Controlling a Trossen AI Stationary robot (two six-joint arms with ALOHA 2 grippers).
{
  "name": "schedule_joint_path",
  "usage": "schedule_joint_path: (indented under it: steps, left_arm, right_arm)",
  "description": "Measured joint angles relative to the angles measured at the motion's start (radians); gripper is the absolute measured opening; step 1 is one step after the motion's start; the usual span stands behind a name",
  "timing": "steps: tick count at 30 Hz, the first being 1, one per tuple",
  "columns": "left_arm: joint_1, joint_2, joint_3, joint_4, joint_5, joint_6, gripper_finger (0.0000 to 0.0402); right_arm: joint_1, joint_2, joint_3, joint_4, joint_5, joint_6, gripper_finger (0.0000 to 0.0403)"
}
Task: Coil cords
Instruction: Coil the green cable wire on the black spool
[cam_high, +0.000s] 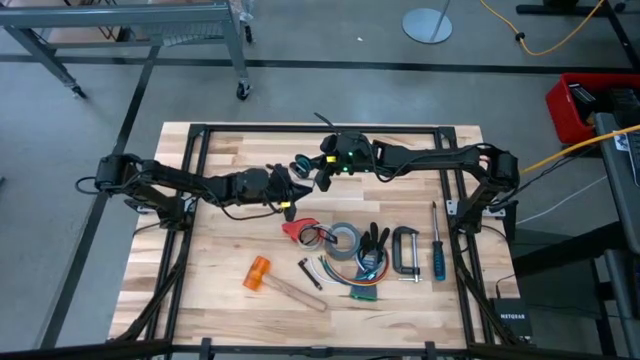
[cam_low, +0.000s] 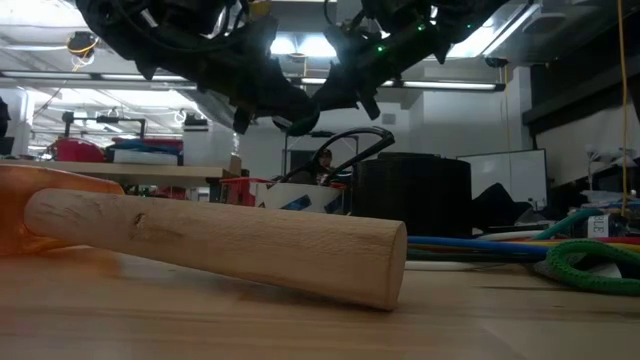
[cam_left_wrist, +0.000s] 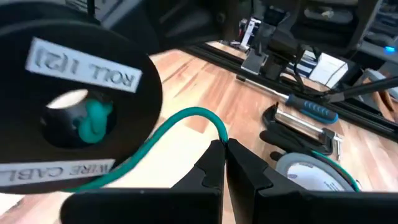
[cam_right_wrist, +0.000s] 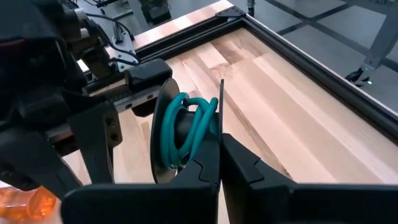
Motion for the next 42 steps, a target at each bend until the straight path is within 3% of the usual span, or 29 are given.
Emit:
schedule_joint_path:
  steps: [12,29,42]
  left_arm:
    - [0.047,0.000,0.000,0.128,-0.007,0.006,0.0000]
    - [0.060,0.000,0.000,0.123,-0.029,0.028,0.0000]
    - [0.061,-0.108,0.000,-0.160,-0.013,0.034,0.0000]
  right_arm:
    - [0.000,0.000,0.000,-0.018,-0.039,0.012,0.0003]
    - [-0.001,0.000,0.000,-0.154,-0.127,0.011,0.0003]
    - [-0.021,-0.009,0.000,-0.242,-0.382,-0.028,0.0003]
